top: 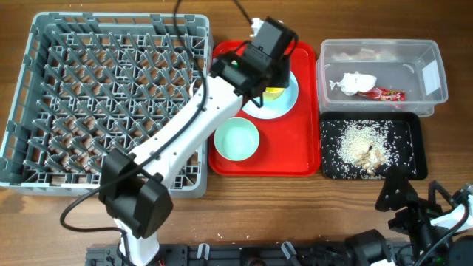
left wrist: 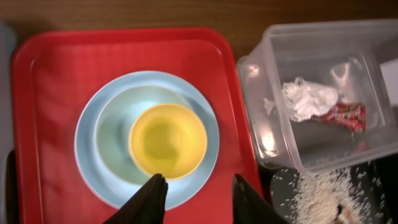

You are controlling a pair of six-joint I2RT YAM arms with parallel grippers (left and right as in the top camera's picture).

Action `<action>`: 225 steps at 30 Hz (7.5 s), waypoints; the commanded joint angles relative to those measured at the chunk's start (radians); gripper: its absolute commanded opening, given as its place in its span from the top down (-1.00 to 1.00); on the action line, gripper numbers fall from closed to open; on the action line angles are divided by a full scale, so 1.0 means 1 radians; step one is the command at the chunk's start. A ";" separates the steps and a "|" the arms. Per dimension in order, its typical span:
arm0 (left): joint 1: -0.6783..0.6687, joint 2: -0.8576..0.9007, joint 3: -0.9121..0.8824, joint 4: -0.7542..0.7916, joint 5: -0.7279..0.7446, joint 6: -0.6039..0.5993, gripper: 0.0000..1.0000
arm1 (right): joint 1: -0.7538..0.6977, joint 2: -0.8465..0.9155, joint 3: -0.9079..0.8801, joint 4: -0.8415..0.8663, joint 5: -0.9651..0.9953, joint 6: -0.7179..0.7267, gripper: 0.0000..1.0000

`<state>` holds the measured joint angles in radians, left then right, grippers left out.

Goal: Sort waste into correct bins and load items into the dishwasher rack
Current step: 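Grasp the yellow cup with the left gripper and lift it over the rack, then lower the yellow cup into the rack's upper middle and release, then retract the left gripper from the rack toward the red tray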

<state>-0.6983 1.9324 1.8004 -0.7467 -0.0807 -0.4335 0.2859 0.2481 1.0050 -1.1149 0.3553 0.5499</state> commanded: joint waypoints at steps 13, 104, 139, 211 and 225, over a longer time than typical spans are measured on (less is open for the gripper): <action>-0.064 0.233 -0.001 0.086 0.000 0.098 0.49 | -0.005 -0.010 0.002 0.002 -0.012 0.010 -1.00; 0.877 0.368 -0.001 -0.208 0.705 0.139 0.92 | -0.005 -0.010 0.002 -0.001 -0.012 0.010 -0.99; 0.651 0.066 -0.001 -0.399 0.010 0.029 0.92 | -0.005 -0.010 0.002 -0.001 -0.012 0.010 -0.99; 0.358 0.112 -0.180 -0.019 0.063 0.383 0.92 | -0.005 -0.010 0.002 -0.002 -0.012 0.010 -0.99; 0.346 0.112 -0.180 -0.074 0.072 0.155 0.92 | -0.005 -0.010 0.002 -0.002 -0.012 0.010 -0.99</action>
<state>-0.3237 2.0377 1.6127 -0.8112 -0.0631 -0.1642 0.2859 0.2474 1.0042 -1.1187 0.3481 0.5499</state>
